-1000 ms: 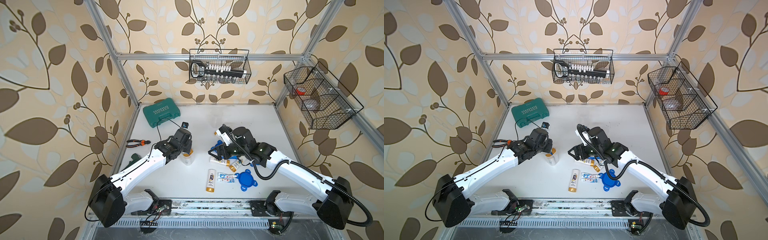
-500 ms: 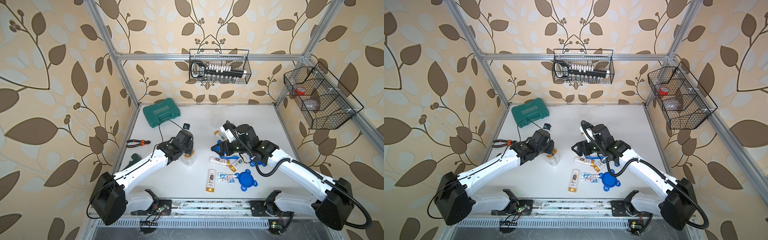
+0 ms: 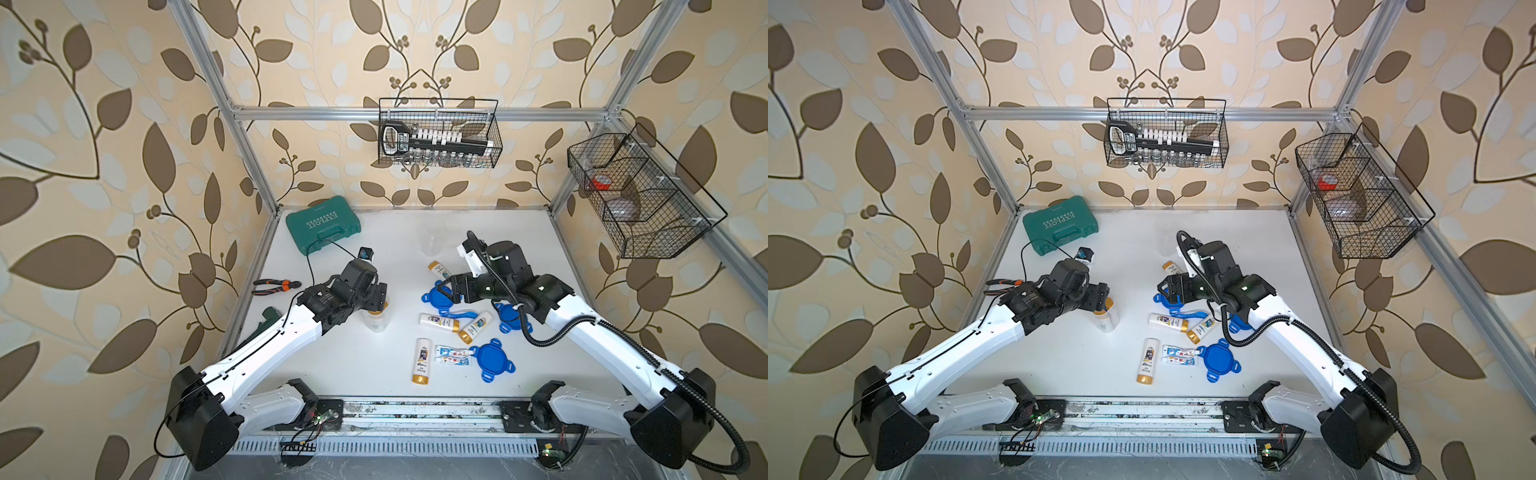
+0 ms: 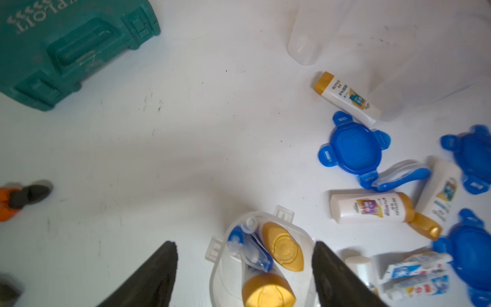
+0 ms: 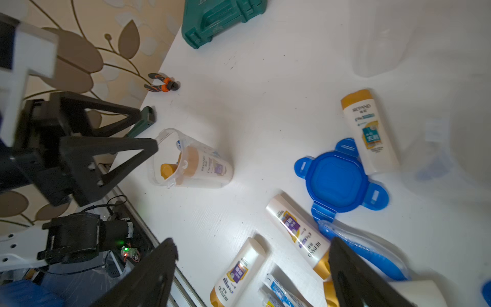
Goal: Pack away toiletry kits
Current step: Place the toiletry item into the container, then adjust the lid at the center of the board.
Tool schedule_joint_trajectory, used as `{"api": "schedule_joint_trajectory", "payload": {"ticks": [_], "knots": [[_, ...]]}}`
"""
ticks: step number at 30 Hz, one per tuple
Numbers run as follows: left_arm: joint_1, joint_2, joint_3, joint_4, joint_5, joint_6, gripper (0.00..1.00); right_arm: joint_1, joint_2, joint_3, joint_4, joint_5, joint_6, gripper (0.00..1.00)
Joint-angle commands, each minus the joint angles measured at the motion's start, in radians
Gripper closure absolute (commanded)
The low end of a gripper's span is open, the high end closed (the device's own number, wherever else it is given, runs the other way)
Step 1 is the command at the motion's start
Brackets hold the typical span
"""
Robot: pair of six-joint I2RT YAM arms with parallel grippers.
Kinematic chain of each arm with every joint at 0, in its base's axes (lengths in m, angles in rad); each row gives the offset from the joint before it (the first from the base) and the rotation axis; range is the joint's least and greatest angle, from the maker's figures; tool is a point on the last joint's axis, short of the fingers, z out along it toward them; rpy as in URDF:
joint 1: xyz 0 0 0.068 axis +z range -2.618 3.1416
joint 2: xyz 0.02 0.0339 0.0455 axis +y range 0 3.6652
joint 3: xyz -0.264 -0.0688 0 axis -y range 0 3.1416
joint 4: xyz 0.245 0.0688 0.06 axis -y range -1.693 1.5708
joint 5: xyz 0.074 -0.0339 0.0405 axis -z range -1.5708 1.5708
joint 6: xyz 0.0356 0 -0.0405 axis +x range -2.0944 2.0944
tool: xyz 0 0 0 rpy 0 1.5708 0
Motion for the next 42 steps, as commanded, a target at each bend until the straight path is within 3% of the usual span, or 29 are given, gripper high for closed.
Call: {"api": "schedule_joint_trajectory", "payload": {"ticks": [1,3,10,17,22,27,35,42], "knots": [[-0.007,-0.033,0.060,-0.116,0.120,-0.057,0.06,-0.028,-0.021,0.026,-0.219,0.112,0.006,0.10],[-0.007,-0.038,0.076,-0.136,0.175,-0.085,0.01,-0.052,-0.024,0.015,-0.253,0.136,0.023,0.09],[-0.006,-0.034,0.140,-0.154,0.303,-0.152,0.01,-0.142,0.061,0.002,-0.292,0.093,0.046,0.08],[-0.007,-0.054,0.133,-0.134,0.330,-0.175,0.01,-0.159,0.027,-0.081,-0.310,0.049,0.068,0.08],[-0.006,-0.061,0.145,-0.151,0.381,-0.161,0.01,-0.161,-0.061,-0.177,-0.322,0.033,0.093,0.08],[-0.021,-0.070,0.151,-0.197,0.451,-0.105,0.01,-0.169,-0.028,-0.159,-0.299,-0.003,0.093,0.09],[-0.190,-0.037,0.190,-0.264,0.475,0.004,0.02,-0.182,-0.113,-0.211,-0.122,-0.057,0.151,0.07],[-0.342,0.137,0.270,-0.253,0.429,0.066,0.13,-0.271,-0.087,-0.214,-0.078,-0.096,0.168,0.07]]}}
